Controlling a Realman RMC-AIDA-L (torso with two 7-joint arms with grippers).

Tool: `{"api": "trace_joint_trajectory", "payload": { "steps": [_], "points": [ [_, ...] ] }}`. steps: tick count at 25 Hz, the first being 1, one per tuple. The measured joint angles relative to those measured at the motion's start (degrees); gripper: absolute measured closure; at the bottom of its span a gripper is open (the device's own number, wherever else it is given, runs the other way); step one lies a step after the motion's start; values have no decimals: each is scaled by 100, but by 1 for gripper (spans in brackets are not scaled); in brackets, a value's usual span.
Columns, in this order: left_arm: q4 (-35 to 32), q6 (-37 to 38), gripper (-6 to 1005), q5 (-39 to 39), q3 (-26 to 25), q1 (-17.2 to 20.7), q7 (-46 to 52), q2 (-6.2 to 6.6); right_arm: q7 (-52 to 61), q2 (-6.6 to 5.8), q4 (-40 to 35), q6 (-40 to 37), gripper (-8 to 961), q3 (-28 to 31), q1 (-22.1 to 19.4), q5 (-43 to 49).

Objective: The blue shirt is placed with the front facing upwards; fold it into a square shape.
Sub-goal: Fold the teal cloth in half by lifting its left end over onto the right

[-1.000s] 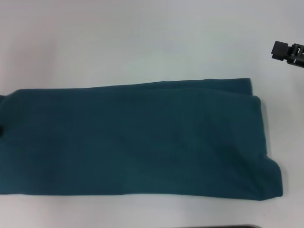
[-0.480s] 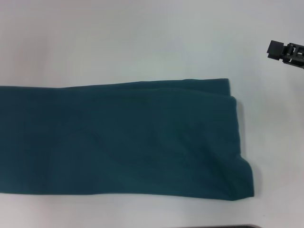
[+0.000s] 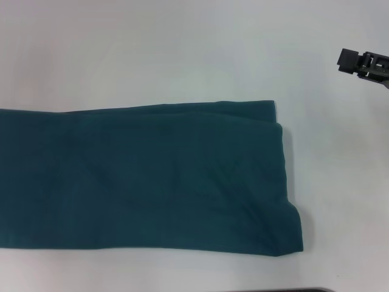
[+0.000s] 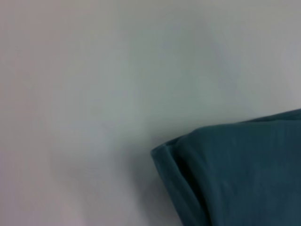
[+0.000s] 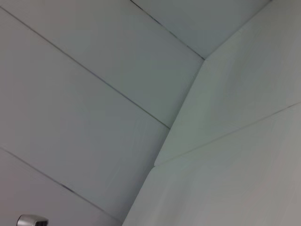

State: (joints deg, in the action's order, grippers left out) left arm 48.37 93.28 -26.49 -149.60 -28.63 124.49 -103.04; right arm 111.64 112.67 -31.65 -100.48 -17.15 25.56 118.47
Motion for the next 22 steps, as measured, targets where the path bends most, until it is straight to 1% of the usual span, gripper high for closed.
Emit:
{"api": "trace_joint_trajectory", "payload": {
  "steps": [2, 7, 12, 15, 17, 20, 21, 22],
  "points": [
    [5, 8, 981, 20, -60, 4, 1, 3, 5, -2, -1, 3, 346, 3, 5, 0],
    [19, 61, 982, 22, -181, 40, 8, 67, 13, -22, -4, 4, 346, -17, 24, 0],
    [58, 119, 982, 41, -222, 55, 24, 79, 14, -44, -7, -4, 346, -25, 28, 0],
    [192, 283, 982, 29, -223, 56, 41, 45, 14, -50, -8, -4, 347, -34, 28, 0],
    [324, 552, 982, -25, -304, 30, 52, 3, 14, -54, -8, 1, 347, -39, 33, 0],
    [355, 650, 983, -38, -349, 14, 51, -11, 14, -58, -8, 3, 347, -41, 55, 5],
    [458, 876, 983, -82, -461, -31, 49, -70, 14, -60, -8, 3, 347, -42, 61, 13],
    [504, 954, 983, -102, -487, -44, 49, -96, 14, -62, -8, 3, 347, -43, 71, 17]
  ]
}}
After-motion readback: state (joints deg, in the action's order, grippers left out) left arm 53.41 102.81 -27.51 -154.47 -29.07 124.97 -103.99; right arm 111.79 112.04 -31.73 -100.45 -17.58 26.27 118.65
